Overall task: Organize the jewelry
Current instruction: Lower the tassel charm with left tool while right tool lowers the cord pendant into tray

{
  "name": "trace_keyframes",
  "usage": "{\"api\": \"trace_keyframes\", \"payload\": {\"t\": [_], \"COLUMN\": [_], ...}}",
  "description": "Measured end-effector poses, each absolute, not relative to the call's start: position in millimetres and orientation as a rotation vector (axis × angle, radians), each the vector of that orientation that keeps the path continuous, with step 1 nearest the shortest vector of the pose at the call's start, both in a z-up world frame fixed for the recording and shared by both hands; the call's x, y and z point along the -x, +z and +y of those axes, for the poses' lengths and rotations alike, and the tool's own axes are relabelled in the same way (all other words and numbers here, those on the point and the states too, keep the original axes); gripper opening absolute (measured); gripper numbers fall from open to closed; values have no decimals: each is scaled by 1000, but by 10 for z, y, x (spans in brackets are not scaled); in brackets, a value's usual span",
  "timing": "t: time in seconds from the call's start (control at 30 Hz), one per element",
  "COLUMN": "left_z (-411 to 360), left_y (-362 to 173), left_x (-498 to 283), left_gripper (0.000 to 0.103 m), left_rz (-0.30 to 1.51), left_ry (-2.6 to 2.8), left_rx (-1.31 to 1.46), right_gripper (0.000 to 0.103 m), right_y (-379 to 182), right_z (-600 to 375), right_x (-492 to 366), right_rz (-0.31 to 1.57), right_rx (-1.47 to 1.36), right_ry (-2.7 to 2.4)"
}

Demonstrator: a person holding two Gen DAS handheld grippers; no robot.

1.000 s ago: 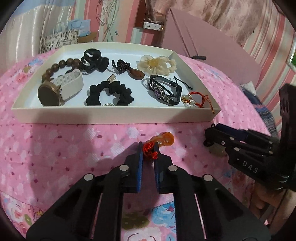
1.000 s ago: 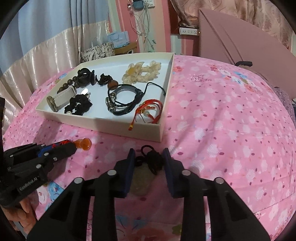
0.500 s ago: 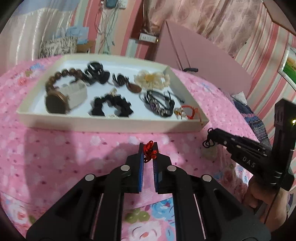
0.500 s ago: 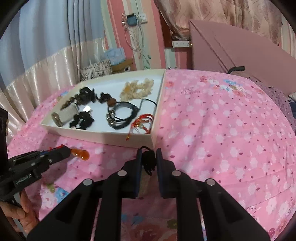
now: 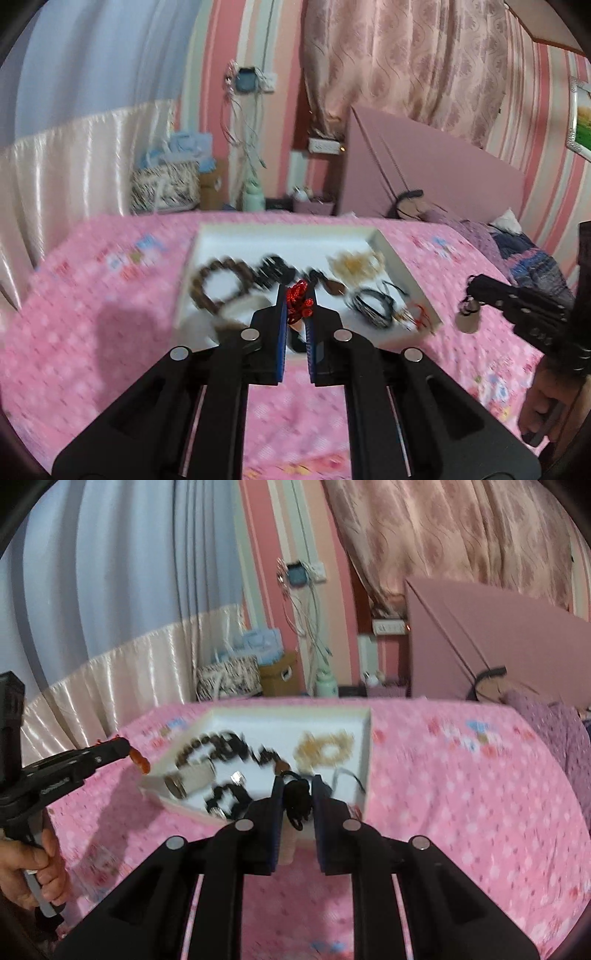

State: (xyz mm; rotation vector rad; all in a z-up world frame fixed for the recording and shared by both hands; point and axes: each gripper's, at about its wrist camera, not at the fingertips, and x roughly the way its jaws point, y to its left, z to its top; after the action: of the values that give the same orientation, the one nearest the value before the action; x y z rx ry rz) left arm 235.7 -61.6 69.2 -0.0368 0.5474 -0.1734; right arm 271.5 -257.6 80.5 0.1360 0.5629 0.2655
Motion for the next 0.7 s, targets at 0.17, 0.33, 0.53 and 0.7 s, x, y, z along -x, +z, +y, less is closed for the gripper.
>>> {"api": "trace_keyframes", "payload": {"t": [0.17,0.33,0.53,0.7], "left_z": [-508,-407,-351,-211], "left_y": [855,778,446,169], "left_x": [-2474,-2693,-2920,-3015], "left_gripper": [6,6,6,6], "left_rz": [516,530,592,623], "left_ry": [-142,-110,-94,-94], "left_rx": [24,24,8,41], "right_gripper": [15,15,15,15], "right_y": [914,839,637,443], "right_z": [-2377,-2230,-2113,-2050], "right_x": [-2922,-3139,-3342,-3451], "right_rz": [558,568,600,632], "right_rx": [-136,-159,-166,-160], "right_ry": [298,315,311,309]}}
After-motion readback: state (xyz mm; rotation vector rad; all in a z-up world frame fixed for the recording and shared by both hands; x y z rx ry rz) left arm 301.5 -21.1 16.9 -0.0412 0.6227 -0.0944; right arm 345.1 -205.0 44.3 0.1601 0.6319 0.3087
